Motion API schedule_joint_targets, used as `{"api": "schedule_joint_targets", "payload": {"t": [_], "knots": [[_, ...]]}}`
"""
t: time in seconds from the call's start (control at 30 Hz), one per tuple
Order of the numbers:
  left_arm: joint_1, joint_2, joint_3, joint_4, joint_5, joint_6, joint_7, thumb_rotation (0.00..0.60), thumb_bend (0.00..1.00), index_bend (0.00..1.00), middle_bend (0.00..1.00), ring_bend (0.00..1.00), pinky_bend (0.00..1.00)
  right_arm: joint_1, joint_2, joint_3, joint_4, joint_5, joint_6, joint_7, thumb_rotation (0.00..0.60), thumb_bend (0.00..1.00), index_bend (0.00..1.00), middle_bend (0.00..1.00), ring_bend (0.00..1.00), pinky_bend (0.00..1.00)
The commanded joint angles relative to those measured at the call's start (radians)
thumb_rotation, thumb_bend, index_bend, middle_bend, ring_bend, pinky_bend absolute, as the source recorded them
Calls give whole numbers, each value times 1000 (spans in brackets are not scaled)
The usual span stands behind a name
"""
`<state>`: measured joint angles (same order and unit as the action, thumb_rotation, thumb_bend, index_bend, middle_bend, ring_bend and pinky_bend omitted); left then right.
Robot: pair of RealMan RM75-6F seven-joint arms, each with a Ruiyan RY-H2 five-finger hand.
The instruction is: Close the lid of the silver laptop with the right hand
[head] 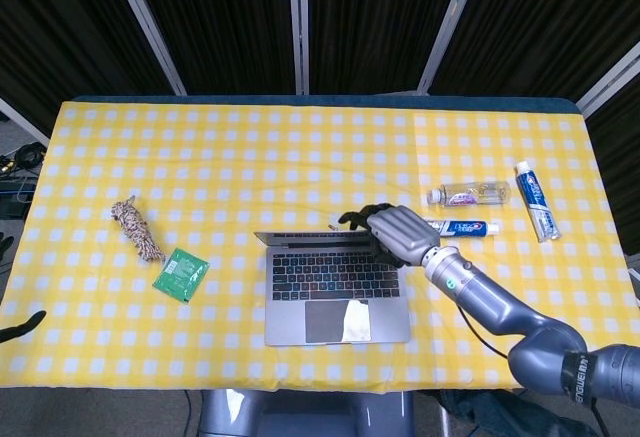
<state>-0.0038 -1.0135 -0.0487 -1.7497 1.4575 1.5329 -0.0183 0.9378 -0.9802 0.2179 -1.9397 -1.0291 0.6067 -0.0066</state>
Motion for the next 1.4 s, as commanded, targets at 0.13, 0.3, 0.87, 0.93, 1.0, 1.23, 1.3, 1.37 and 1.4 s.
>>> {"api": "schedule_joint_targets", "payload": {"t": [0.13,0.3,0.87,0.93,1.0,1.23,1.3,1.37,1.4], "knots": [[-1,-6,1,1,3,2,17,600,0,0,0,0,0,-64,5,-72,-62,-180,20,-28,600,1000,227,288,182,203],[0,-10,4,0,7,5,22,600,0,0,0,0,0,-101,-19,-130,-56,-322,48,-61,600,1000,229,288,181,203],[-4,-13,9,1,11,-4,24,600,0,0,0,0,0,-136,-191,-306,163,-785,137,-291,600,1000,230,275,182,199],[-4,-13,10,1,12,-4,22,600,0,0,0,0,0,-136,-208,-321,198,-832,153,-328,600,1000,231,277,182,199],[-5,-13,10,1,12,-5,22,600,0,0,0,0,0,-139,-222,-336,224,-860,163,-345,600,1000,231,278,182,199],[-6,-15,14,0,16,-8,28,600,0,0,0,0,0,-153,-230,-352,283,-934,255,-374,600,1000,232,279,182,199],[-6,-15,14,0,15,-8,25,600,0,0,0,0,0,-165,-215,-345,283,-941,307,-363,600,1000,232,279,181,200],[-6,-13,13,0,14,-7,22,600,0,0,0,0,0,-184,-194,-333,287,-944,376,-351,600,1000,232,273,181,200],[-5,-13,13,0,15,-6,20,600,0,0,0,0,0,-192,-186,-329,289,-944,401,-346,600,1000,232,268,181,199]]}}
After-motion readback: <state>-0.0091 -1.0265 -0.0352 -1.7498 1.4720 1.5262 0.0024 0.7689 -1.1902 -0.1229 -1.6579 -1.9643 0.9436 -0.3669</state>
